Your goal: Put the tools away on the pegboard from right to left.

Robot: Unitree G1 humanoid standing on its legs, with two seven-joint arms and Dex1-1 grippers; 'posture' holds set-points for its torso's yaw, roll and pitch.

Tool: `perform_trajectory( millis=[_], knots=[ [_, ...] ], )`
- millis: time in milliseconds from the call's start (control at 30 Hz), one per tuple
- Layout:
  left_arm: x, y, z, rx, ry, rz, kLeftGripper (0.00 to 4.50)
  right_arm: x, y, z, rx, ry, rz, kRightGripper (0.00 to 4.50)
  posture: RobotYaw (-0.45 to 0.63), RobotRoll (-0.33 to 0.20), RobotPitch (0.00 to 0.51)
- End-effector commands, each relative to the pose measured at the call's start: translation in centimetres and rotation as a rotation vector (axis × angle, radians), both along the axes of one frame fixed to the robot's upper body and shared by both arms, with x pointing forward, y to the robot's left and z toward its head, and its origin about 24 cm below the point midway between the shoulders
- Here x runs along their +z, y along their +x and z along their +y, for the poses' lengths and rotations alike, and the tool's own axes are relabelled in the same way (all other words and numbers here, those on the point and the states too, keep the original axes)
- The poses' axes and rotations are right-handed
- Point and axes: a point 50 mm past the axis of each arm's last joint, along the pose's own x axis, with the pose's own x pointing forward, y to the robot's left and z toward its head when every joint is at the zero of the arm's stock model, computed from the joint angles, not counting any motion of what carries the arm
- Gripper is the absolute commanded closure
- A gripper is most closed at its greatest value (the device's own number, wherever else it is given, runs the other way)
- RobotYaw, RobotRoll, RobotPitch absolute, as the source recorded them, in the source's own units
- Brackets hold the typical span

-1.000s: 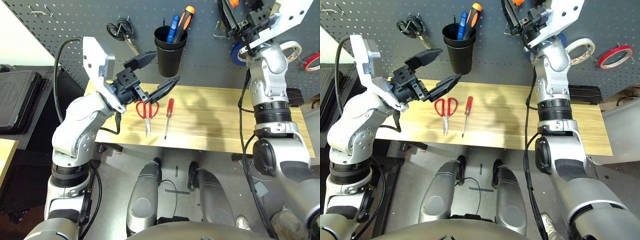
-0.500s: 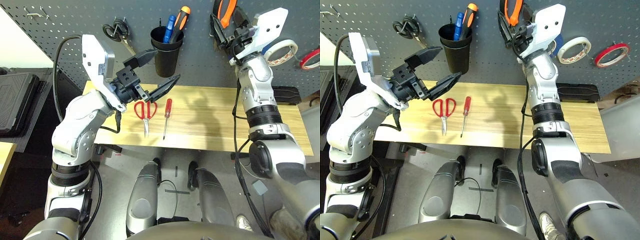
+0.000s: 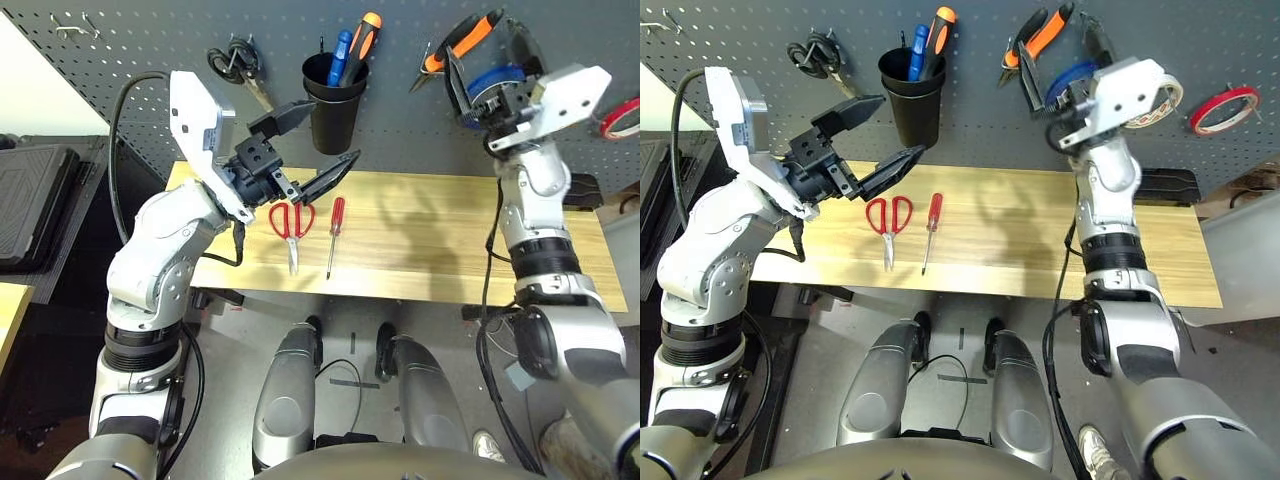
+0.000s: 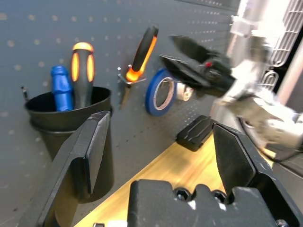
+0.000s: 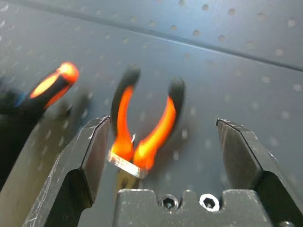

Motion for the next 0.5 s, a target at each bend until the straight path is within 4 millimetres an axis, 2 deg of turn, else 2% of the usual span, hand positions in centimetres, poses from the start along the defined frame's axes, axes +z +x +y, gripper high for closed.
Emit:
perform_trajectory(
  millis=[33,200,333,500],
  knots=[
    [-0.9,0.1,-0.1,0.003,0.02,0.025,0.0,-1.8,-1.3,-0.6,0.036,-0.07,0.071,0.03,0.22,0.0,0.272],
    [-2.8,0.8,-0.1,0.053,0.088,0.099,0.0,-5.7,-2.6,-1.5,0.071,-0.188,0.323,0.03,0.22,0.0,0.272],
    [-6.5,1.3,0.2,0.124,0.233,0.207,0.0,-9.1,-4.0,-1.6,0.137,-0.303,0.522,0.03,0.22,0.0,0.27],
    [-9.4,1.4,0.0,0.161,0.338,0.291,0.0,-11.3,-5.3,-1.5,0.175,-0.394,0.653,0.03,0.22,0.0,0.27]
  ],
)
